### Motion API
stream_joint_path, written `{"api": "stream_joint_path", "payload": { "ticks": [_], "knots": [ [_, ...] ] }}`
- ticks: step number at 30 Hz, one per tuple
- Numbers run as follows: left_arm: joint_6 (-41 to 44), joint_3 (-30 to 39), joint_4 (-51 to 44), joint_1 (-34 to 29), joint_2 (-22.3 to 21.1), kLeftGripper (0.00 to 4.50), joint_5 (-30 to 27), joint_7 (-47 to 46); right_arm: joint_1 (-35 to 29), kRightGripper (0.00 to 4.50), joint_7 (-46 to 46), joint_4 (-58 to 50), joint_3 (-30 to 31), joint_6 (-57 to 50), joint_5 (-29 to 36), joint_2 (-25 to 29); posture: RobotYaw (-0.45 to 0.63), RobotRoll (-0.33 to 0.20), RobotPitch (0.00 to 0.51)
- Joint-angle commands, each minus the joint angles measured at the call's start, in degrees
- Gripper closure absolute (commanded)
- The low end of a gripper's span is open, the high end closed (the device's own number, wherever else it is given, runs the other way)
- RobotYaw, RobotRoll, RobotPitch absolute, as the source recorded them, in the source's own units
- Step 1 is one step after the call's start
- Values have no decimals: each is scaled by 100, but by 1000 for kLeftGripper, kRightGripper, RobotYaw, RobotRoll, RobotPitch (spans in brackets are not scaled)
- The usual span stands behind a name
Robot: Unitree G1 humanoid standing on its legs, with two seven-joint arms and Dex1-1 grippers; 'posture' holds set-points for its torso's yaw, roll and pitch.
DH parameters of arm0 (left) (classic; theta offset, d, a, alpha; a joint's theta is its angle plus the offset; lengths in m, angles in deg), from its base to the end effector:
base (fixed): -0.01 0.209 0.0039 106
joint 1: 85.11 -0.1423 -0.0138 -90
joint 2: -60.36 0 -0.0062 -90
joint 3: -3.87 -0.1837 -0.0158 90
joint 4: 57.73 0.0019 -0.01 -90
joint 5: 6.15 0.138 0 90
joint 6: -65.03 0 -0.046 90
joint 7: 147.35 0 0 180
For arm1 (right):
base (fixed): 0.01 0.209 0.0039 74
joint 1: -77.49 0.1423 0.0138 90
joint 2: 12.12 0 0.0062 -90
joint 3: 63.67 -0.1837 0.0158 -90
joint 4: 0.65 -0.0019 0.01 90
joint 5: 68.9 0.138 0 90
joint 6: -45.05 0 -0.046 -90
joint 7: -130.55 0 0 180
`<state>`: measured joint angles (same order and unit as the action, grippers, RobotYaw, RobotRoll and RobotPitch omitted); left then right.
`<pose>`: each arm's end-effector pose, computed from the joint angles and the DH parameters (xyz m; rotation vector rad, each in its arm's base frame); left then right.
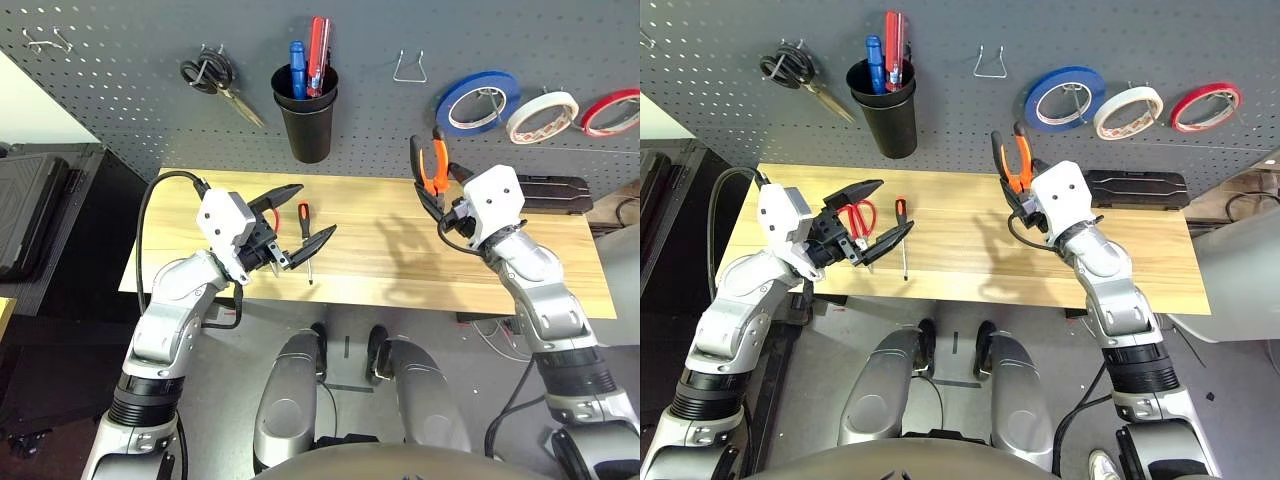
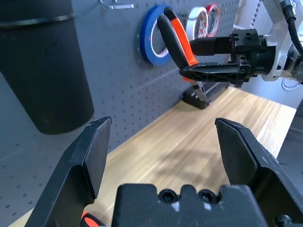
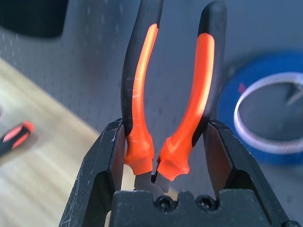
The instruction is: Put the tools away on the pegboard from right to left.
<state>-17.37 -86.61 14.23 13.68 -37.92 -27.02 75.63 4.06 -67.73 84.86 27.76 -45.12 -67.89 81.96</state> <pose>0.2203 0.1940 0.1379 0.1843 -0.2652 -0.9056 0.2505 -0.1871 0.1300 -0.3877 -0.3030 0.3840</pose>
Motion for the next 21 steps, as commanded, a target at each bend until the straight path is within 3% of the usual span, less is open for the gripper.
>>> {"api": "stream_joint_path", "payload": {
  "ticks": [1,21],
  "knots": [
    [-114,-4,-246,0,87,0,-98,-64,94,1853,104,-74,-163,367,-17,-34,209,0,181],
    [-44,-48,-150,452,205,0,-236,-210,1865,1853,703,-207,-227,266,-51,-607,195,0,164]
  ]
}}
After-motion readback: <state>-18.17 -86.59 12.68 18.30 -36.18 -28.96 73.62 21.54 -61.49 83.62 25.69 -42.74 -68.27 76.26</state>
